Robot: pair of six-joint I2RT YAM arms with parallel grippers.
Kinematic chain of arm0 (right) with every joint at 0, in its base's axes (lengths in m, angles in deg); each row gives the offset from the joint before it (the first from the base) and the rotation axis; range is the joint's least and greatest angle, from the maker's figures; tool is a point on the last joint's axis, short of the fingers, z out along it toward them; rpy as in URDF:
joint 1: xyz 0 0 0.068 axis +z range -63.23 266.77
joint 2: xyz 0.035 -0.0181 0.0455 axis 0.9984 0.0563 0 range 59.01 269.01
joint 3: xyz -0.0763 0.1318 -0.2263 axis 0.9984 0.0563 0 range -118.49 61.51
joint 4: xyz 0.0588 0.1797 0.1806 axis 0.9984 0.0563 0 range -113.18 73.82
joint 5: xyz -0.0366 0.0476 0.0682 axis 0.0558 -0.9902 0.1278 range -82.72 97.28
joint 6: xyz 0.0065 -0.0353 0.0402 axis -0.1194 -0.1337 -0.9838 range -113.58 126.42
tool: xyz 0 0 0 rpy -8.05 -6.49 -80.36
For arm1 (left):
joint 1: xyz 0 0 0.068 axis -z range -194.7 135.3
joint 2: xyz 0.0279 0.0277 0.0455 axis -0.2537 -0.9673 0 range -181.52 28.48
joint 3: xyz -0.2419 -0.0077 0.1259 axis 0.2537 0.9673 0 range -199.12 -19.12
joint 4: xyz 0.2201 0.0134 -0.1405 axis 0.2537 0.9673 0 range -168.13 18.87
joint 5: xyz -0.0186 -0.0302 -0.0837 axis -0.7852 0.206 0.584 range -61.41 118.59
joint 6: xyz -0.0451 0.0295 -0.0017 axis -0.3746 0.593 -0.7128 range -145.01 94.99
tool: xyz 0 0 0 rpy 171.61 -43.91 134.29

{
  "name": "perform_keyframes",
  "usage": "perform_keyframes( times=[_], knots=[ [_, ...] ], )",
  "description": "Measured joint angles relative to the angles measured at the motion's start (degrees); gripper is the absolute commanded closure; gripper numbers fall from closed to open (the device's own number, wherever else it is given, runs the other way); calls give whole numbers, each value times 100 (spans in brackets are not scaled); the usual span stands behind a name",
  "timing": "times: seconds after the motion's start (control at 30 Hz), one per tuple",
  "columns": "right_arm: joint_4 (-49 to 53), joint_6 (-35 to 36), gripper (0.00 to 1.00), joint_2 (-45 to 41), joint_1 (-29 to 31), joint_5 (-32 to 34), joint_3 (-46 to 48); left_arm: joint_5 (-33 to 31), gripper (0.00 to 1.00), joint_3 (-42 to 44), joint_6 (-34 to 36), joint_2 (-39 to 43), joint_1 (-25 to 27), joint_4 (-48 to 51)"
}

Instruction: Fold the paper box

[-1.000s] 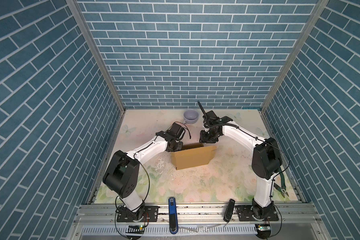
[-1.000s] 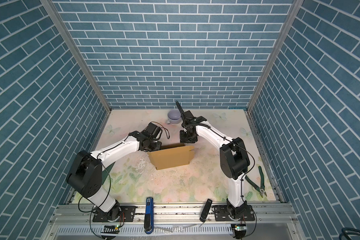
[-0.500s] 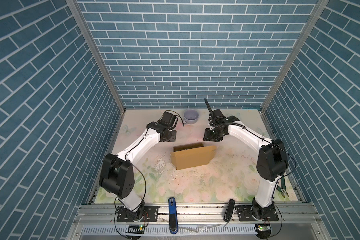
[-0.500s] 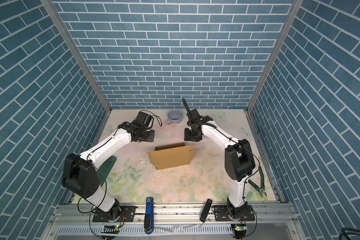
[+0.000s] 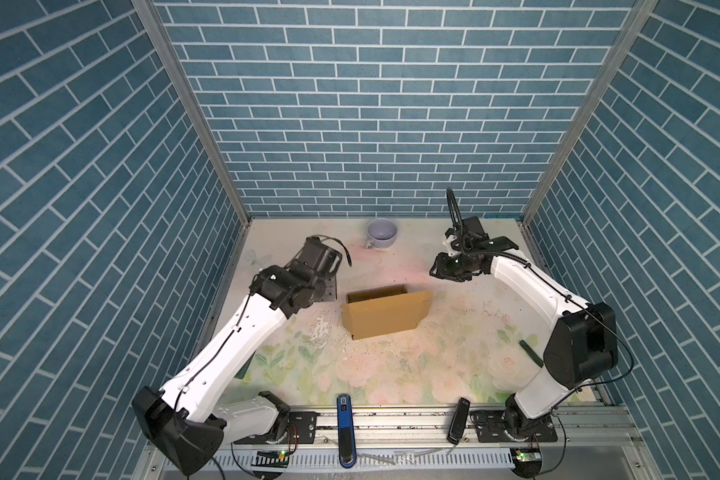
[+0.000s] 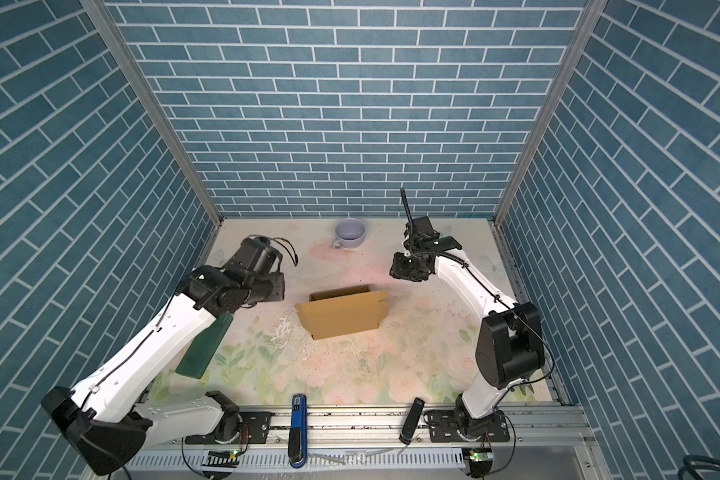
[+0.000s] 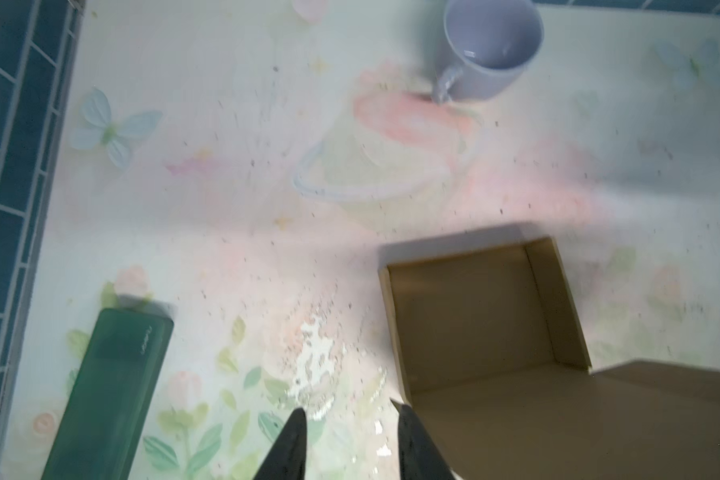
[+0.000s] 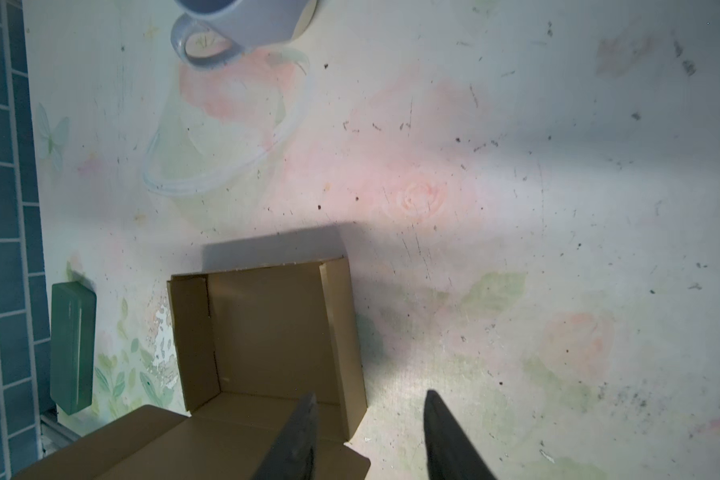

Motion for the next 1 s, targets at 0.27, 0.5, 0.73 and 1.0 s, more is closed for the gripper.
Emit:
perform_keyframes(
  times=[0.27, 0.5, 0.73, 1.0],
  knots=[
    [-378, 59, 64, -389, 0, -267, 715, -1115, 66, 122, -1882, 321, 2111, 883],
    [-651, 232, 65, -463, 0, -560, 831, -1591, 67, 275, -3163, -151, 3145, 1121],
    [-872, 354, 67, -487, 0, -979, 1060, -1659, 68, 590, -3657, -470, 3539, 820],
    [-1078, 476, 68, -752, 105, -1429, 1488, -1552, 67, 1397, -3812, -522, 3541, 175]
  ],
)
